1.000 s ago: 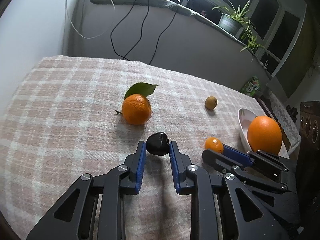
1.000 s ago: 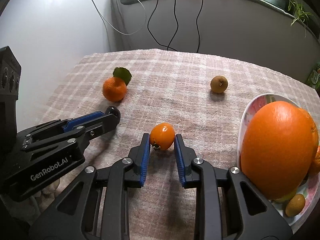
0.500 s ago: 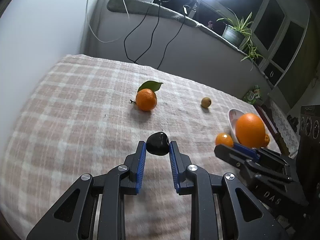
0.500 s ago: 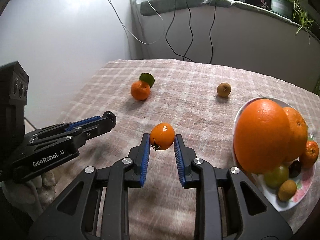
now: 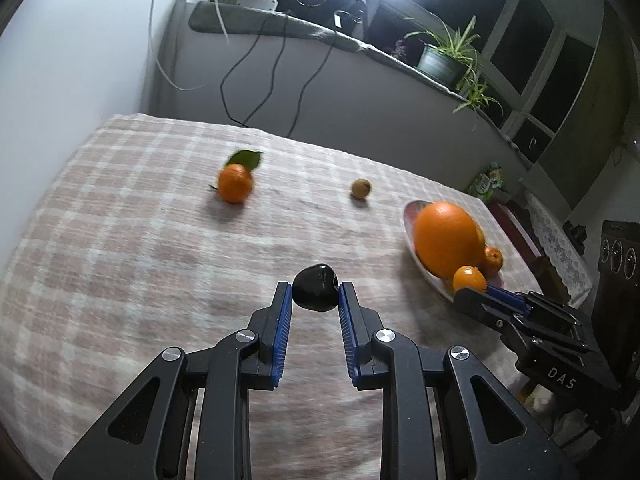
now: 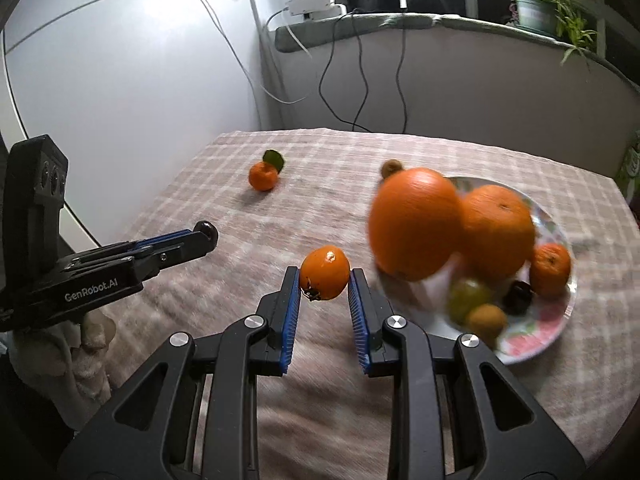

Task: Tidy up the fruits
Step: 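Carry the plum and small mandarin onto the plate with both grippers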

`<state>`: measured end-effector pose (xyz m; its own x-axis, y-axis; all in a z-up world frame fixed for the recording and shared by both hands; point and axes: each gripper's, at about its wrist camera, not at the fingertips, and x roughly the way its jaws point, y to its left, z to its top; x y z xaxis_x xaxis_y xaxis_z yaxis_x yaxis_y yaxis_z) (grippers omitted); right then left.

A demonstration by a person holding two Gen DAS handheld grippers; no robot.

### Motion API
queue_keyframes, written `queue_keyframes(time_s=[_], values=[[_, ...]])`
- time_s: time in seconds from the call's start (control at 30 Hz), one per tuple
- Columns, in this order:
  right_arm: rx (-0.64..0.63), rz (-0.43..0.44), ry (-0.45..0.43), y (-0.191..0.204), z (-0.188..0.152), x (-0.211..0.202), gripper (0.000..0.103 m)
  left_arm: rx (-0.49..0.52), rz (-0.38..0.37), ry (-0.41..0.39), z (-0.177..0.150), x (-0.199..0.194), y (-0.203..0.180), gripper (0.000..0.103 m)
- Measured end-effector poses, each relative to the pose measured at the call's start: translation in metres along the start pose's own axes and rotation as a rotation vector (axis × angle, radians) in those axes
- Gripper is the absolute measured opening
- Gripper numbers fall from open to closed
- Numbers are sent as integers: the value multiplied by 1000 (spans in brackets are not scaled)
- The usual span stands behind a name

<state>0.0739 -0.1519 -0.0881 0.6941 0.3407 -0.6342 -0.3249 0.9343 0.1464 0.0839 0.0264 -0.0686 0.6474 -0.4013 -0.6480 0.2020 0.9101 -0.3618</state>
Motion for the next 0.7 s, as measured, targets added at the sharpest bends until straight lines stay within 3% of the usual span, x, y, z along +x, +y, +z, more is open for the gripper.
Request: queue_keyframes(time_s=[0.7], values=[[94, -102, -43, -98, -30, -54, 25, 116, -95, 65, -12, 36, -102, 22]])
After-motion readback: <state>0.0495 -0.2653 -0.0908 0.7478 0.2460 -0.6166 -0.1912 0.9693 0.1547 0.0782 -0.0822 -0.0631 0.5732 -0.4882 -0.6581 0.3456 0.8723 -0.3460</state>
